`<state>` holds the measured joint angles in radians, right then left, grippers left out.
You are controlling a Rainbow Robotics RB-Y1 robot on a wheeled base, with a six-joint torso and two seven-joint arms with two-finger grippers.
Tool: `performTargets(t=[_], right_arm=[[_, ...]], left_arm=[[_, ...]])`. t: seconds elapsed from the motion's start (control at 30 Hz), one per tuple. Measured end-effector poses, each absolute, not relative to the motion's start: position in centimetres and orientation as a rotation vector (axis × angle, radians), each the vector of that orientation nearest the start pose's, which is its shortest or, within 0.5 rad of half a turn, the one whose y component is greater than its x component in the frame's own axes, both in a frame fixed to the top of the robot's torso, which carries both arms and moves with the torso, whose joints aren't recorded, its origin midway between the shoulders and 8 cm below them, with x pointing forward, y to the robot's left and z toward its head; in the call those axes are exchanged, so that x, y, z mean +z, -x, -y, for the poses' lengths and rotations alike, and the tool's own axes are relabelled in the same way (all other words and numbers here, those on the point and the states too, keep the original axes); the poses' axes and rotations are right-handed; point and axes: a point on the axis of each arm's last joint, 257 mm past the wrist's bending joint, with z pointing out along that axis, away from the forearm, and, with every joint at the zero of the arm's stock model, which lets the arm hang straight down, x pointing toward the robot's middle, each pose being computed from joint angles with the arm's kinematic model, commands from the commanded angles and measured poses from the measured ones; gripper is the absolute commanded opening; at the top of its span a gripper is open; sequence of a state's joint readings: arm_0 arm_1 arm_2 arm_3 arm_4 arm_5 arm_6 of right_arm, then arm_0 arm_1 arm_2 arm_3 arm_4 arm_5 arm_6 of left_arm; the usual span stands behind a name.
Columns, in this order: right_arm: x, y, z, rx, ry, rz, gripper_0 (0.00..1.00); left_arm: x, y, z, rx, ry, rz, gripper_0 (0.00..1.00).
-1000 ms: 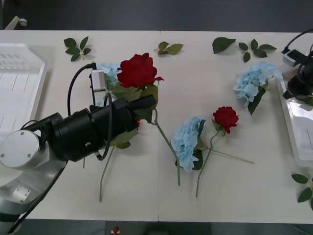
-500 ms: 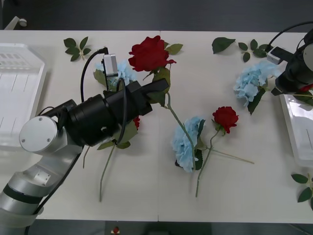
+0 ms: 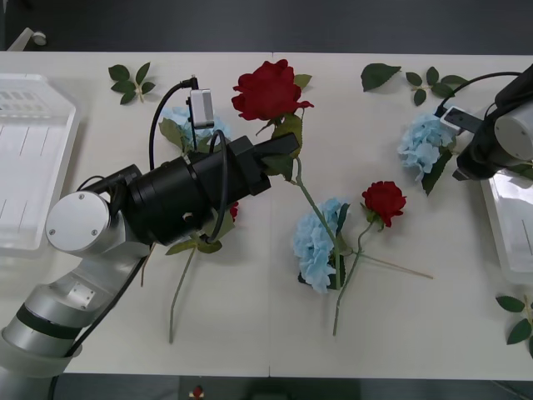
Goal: Put the red flowers into the right box and the blue flowers into the left box
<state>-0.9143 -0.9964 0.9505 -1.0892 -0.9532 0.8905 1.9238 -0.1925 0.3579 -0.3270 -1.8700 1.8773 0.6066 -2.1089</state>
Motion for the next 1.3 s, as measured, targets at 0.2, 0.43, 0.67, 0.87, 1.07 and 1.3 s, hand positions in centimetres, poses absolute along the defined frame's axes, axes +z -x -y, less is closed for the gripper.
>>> performTargets(t=[0.2,0.43,0.67,0.87,1.07,1.3], right_arm=[[-26.1,-60.3,39.6,-0.515,0.998,-2.379,1.00],[-27.7,-60.1,39.3,-0.530,1.054,-2.368,0.41],[-27.7,-60.1,40.2,-0.548,1.045,-2.376,0.00],[-27.7,-60.1,40.6,-0.558,1.041,-2.376,0.00],[-27.7,-60.2,40.0,-0.523,1.018,-2.380,0.00],[-26.2,-60.2,35.7,-0.246,0.873,-2.412,0.00]], left_arm=[[-6.2,-42.1,3.0,-1.525,-0.281,-1.523,0.00],[-6.3,-42.1,3.0,-1.525,-0.281,-1.523,0.00],[-6.1,-42.0,2.9,-1.534,-0.276,-1.521,0.00],[-6.0,-42.0,2.9,-1.544,-0.271,-1.519,0.00],[-6.1,-42.0,2.8,-1.544,-0.271,-1.522,0.00],[-6.3,-42.0,2.3,-1.539,-0.273,-1.533,0.00]])
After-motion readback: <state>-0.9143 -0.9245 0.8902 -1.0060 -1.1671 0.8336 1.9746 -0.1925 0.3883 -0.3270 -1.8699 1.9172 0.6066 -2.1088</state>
